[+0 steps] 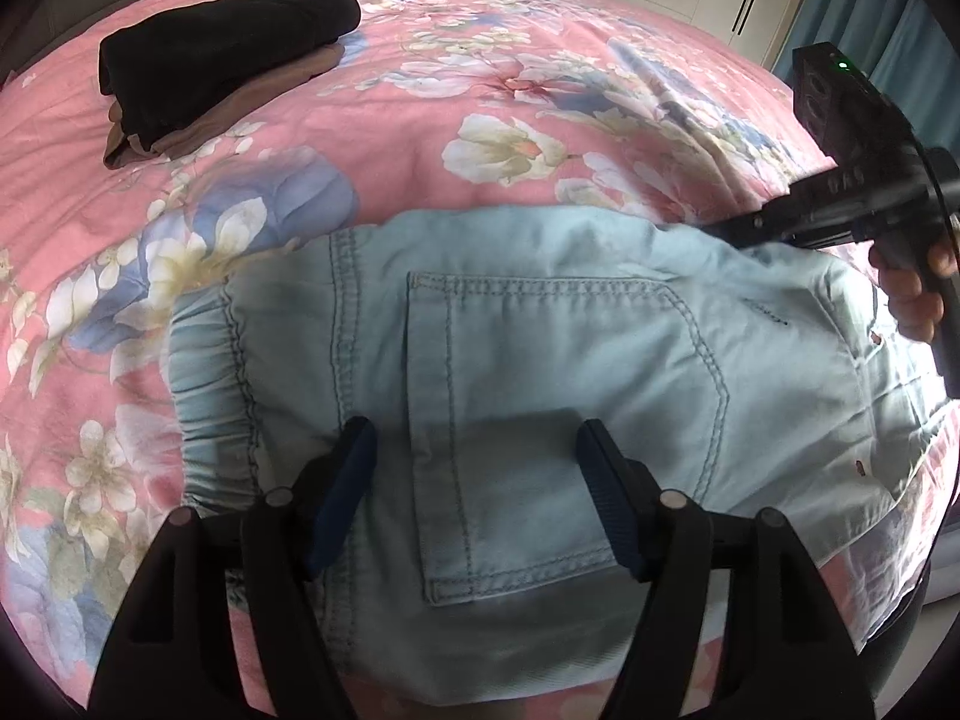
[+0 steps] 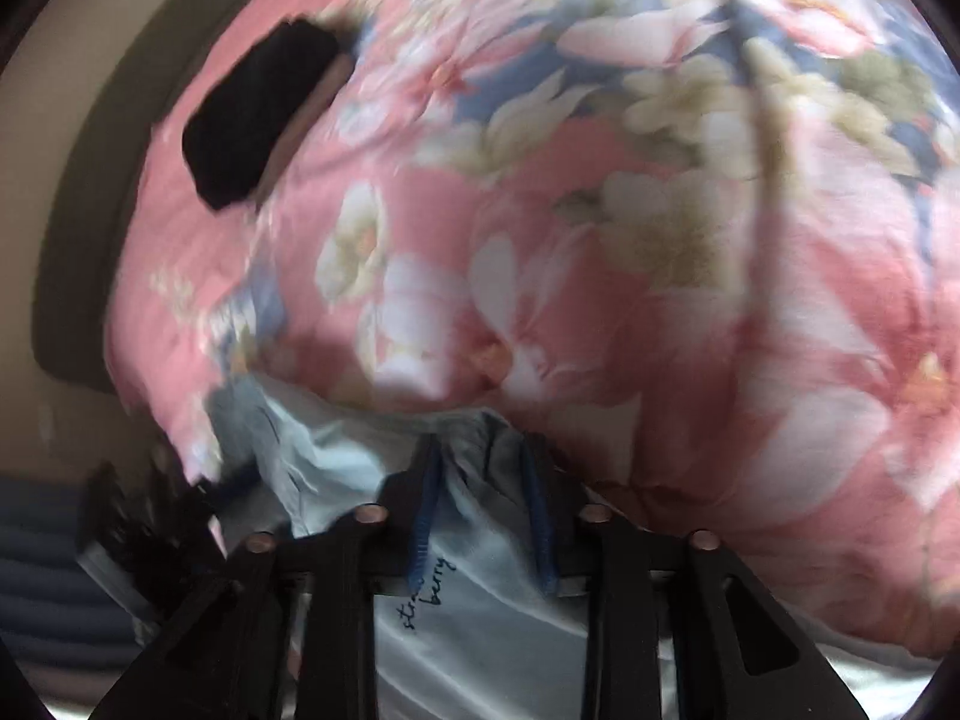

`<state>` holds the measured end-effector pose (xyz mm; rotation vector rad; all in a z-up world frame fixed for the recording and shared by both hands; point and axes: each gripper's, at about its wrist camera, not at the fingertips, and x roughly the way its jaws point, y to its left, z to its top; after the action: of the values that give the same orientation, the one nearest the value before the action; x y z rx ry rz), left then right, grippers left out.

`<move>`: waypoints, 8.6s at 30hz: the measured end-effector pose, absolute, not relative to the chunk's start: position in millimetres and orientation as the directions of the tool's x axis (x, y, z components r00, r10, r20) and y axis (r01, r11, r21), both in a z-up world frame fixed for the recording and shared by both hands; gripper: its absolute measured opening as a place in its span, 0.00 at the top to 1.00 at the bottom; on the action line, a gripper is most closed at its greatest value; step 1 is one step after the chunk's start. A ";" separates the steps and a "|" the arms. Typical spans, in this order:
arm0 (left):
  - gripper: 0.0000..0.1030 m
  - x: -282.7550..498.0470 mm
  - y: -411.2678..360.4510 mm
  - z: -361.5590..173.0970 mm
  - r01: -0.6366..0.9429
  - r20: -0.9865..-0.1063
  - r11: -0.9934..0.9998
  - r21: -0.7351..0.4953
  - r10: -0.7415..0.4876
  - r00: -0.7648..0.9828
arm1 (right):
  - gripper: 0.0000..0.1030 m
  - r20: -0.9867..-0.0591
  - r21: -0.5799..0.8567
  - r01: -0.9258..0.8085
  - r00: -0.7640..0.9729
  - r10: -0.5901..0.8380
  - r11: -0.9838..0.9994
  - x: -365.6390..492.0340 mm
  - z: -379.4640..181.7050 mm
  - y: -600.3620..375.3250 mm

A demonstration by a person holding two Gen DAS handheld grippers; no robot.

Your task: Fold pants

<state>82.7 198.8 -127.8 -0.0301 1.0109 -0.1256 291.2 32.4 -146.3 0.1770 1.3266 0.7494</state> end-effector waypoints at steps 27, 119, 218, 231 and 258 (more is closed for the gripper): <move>0.26 96.7 118.8 -132.5 0.123 -0.871 0.992 -0.013 -0.072 0.486 | 0.83 -0.753 0.444 -0.132 0.481 0.449 0.886 184.5 -152.3 -153.0; 0.86 85.6 4.4 -134.5 0.173 -0.804 0.872 -0.457 -0.489 0.340 | 0.82 -0.746 0.146 -0.181 0.626 0.228 0.973 85.8 -150.0 -142.7; 0.90 61.4 49.2 -148.0 0.115 -0.751 0.824 -0.554 -0.555 0.357 | 0.68 -0.821 0.391 -0.368 0.276 0.500 0.844 226.6 -157.1 2.4; 0.90 61.5 56.1 -149.2 0.099 -0.746 0.814 -0.572 -0.567 0.350 | 0.68 -0.785 0.348 -0.345 0.401 0.472 0.872 147.5 -126.2 -79.2; 0.34 -26.5 243.9 -126.3 -0.261 -0.629 0.644 -0.719 -0.443 0.639 | 0.61 -0.702 0.267 -0.313 0.585 0.406 0.912 60.7 -119.3 -120.4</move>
<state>-26.5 243.9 -126.3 -0.8962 0.9019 -0.1214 60.7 -120.4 -119.3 0.1189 0.8484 0.4205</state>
